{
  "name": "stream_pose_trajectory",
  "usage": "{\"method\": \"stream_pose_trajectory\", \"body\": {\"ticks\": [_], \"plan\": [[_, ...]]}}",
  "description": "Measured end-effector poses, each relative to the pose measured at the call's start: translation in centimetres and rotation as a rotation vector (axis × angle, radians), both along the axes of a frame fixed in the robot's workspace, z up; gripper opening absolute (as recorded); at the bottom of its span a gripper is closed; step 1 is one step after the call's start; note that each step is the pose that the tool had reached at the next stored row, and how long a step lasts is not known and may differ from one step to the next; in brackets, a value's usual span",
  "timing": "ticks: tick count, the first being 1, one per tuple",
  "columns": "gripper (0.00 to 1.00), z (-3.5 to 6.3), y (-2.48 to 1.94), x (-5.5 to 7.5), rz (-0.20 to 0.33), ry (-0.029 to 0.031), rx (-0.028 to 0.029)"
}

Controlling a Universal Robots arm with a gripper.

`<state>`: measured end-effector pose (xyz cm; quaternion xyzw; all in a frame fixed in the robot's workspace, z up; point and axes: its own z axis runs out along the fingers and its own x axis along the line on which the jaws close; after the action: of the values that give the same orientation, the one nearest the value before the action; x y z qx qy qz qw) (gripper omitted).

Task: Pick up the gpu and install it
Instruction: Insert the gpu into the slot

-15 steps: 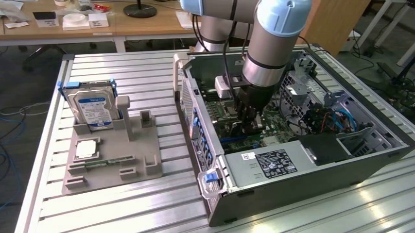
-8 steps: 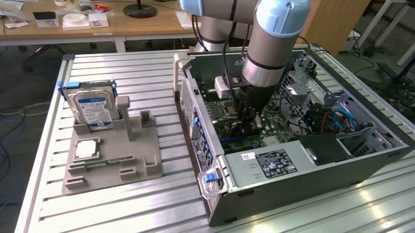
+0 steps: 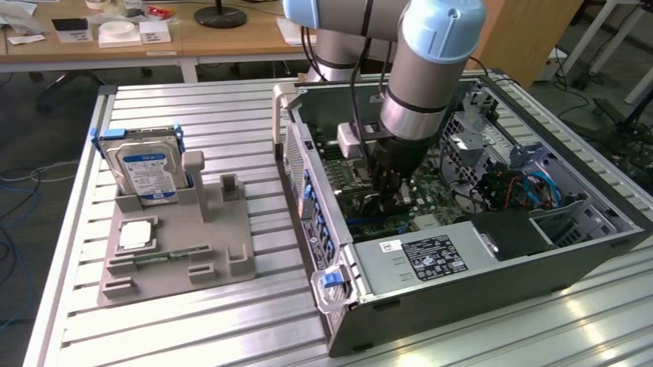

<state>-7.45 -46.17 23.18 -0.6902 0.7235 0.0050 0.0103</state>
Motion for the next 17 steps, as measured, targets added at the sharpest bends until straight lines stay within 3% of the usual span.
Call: {"method": "stream_pose_trajectory", "body": {"ticks": [17], "plan": [[0.28, -0.04, 0.20, -0.01, 0.000, 0.0005, -0.0001]]}}
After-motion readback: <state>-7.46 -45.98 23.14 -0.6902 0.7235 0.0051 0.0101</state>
